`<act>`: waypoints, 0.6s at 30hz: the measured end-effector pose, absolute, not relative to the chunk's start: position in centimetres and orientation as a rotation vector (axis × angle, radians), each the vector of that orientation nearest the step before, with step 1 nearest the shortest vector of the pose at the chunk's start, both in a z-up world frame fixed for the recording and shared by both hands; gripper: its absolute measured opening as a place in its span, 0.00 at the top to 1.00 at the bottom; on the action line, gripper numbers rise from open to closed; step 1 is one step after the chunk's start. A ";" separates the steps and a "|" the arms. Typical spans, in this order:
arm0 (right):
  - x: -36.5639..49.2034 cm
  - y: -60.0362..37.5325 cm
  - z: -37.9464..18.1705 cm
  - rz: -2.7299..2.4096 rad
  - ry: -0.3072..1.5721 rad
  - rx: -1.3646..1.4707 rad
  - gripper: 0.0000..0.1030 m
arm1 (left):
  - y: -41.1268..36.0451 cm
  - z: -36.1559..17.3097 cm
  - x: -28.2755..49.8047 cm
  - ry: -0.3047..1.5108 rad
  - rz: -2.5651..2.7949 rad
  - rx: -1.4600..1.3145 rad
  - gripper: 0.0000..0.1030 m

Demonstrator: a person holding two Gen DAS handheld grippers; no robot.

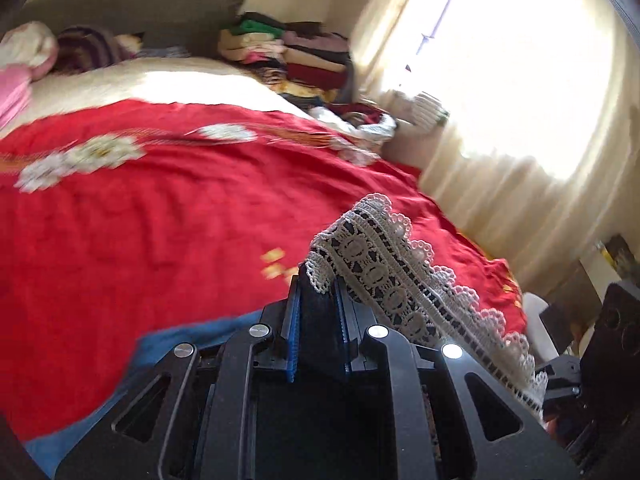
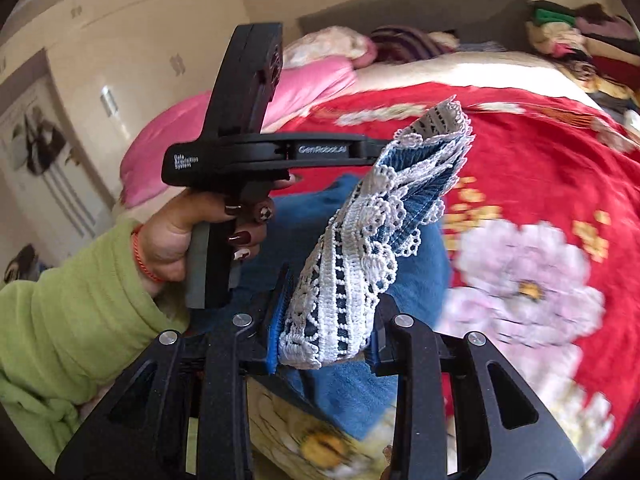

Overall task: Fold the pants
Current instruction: 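Fold the lace hem with the right tool while the left tool grips it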

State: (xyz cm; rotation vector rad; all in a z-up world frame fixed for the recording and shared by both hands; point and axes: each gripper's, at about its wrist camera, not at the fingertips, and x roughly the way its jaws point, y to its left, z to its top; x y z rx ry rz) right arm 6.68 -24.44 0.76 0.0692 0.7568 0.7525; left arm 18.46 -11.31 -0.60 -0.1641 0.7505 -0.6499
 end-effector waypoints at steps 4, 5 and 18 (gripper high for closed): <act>7.2 -20.8 -0.8 0.757 0.807 -0.033 0.77 | -7.2 -1.4 17.7 0.748 -0.520 -0.222 0.82; 7.0 -19.8 -1.1 0.752 0.812 -0.075 0.77 | -5.8 -1.4 17.4 0.737 -0.490 -0.261 0.80; 1.9 -13.7 -2.3 0.767 0.686 -0.461 0.69 | 3.4 -4.7 15.5 0.784 -0.432 -0.674 0.50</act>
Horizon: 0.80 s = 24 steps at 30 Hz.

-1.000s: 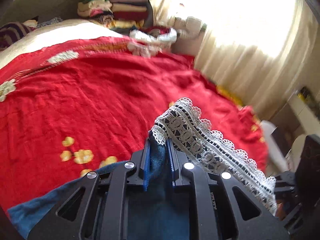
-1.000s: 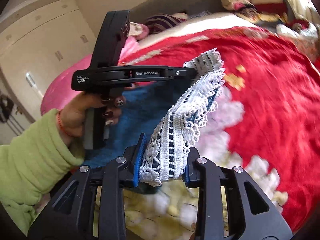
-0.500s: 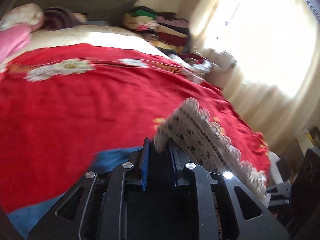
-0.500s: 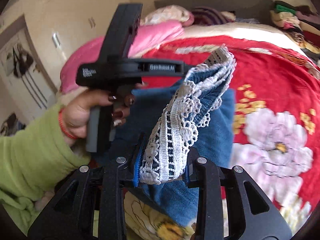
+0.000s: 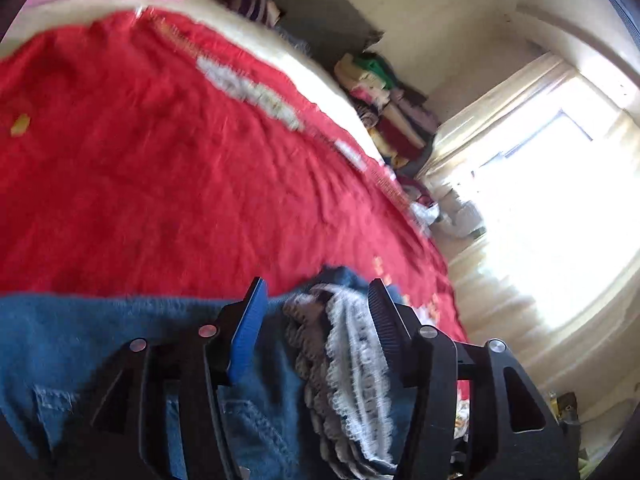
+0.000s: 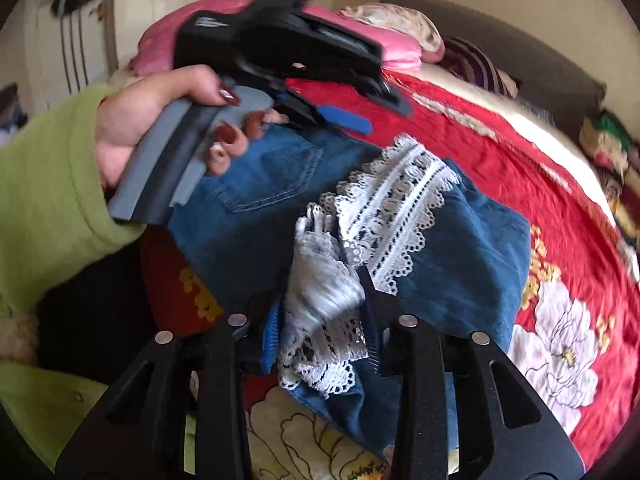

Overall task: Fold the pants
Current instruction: 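Fold the lace hem with the right tool while the left tool grips it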

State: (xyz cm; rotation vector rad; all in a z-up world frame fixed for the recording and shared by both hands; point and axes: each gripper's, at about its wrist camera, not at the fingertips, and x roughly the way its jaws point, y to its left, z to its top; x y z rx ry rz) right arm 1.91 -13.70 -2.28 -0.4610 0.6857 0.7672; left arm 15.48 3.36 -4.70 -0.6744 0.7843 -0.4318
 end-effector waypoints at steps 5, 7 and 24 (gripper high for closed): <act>0.1 -14.0 -2.1 0.738 0.621 -0.529 0.58 | 1.6 -5.2 15.9 0.836 -0.443 -0.629 0.45; -0.6 -14.1 -2.4 0.742 0.630 -0.538 0.57 | 1.0 -5.5 16.4 0.866 -0.437 -0.599 0.44; 0.4 -14.5 -2.3 0.836 0.722 -0.356 0.89 | -0.8 -2.9 16.3 0.809 -0.425 -0.490 0.84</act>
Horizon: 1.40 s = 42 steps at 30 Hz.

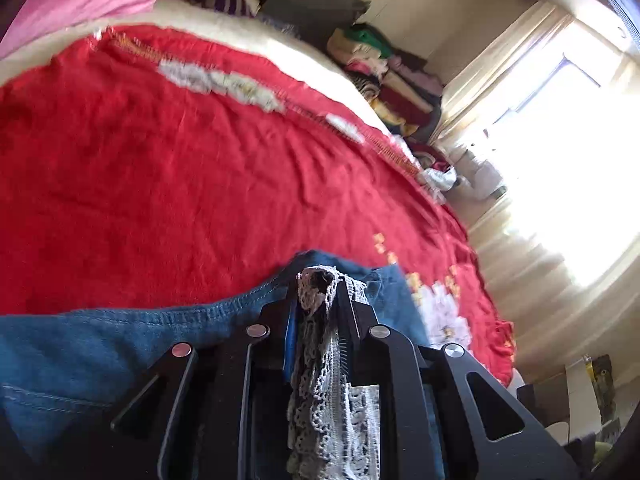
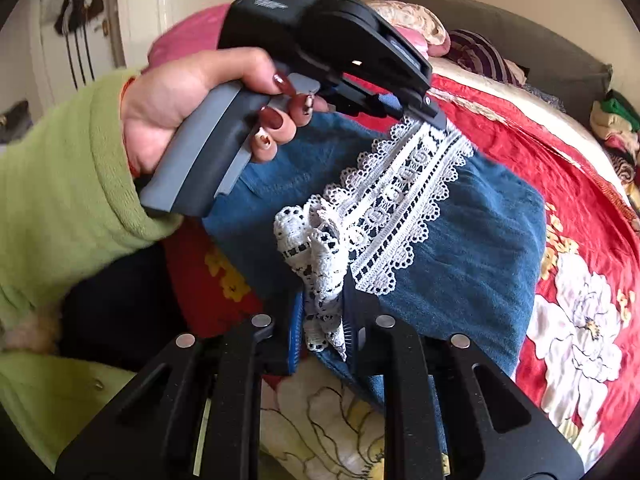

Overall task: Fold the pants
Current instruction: 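Fold the lace hem with the right tool while the left tool grips it, then release the lace hem with both tools and lift them away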

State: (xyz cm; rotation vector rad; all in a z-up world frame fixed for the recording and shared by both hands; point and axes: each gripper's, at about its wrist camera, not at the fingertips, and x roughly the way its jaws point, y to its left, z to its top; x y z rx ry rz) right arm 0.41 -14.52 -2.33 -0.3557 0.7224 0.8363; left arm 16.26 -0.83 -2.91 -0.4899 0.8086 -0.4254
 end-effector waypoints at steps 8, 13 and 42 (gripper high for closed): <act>-0.1 -11.6 -3.4 0.858 0.714 -0.459 0.88 | 0.4 -4.8 16.8 0.858 -0.304 -0.413 0.80; -0.4 -12.1 -3.3 0.909 0.729 -0.411 0.76 | 0.9 -5.0 16.6 0.854 -0.293 -0.421 0.70; 1.5 -21.9 -4.5 0.695 0.887 -0.287 0.78 | -6.1 -5.7 2.7 0.928 -0.450 0.023 0.79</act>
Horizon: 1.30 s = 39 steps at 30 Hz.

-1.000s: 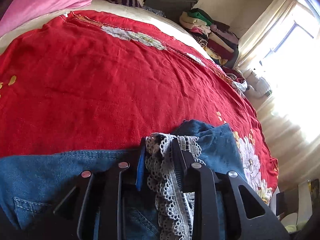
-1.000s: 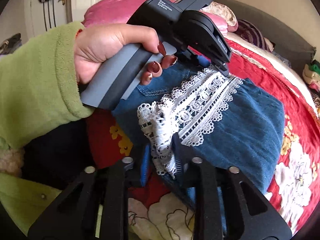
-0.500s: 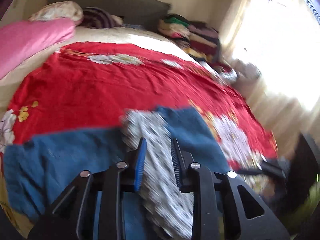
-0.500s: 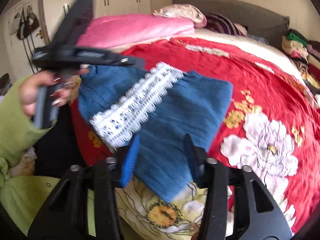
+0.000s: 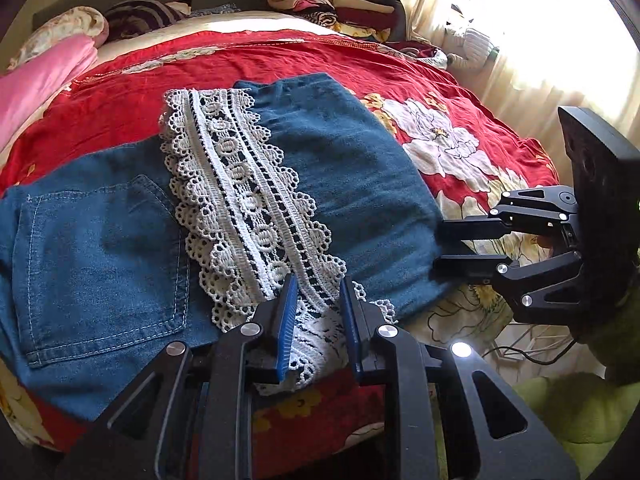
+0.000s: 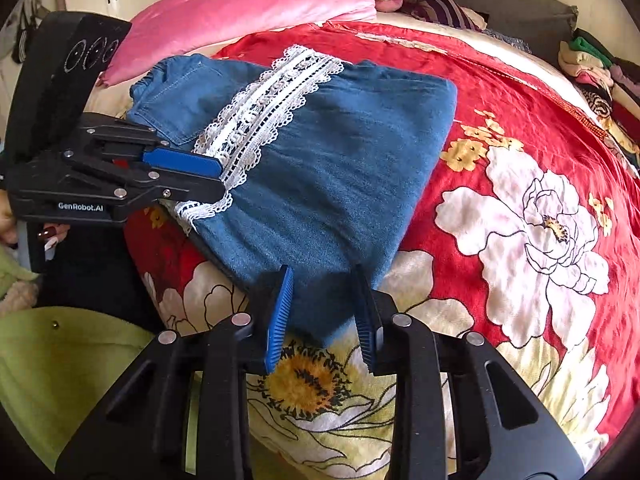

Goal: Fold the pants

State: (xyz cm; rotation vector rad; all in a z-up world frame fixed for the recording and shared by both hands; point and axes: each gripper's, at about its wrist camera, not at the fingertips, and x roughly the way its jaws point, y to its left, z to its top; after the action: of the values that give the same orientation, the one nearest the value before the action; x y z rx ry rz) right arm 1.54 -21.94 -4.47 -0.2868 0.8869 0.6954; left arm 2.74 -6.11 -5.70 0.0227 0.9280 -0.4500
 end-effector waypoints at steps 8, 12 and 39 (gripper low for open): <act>3.3 -23.0 -0.1 0.699 0.768 -0.218 0.77 | -4.8 -2.6 2.6 0.852 -0.423 -0.048 0.60; 6.2 -21.7 1.0 0.689 0.745 -0.220 0.76 | -4.0 -1.8 4.4 0.839 -0.376 -0.090 0.52; 15.9 -18.5 -3.2 0.635 0.896 -0.229 0.64 | -5.0 -3.9 6.1 0.881 -0.371 -0.054 0.31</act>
State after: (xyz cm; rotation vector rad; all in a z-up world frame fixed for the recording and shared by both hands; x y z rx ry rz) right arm 15.89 -18.49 -3.15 -0.2291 0.8956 0.6349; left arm 6.10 -5.04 -3.91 -0.0542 0.8808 -0.3709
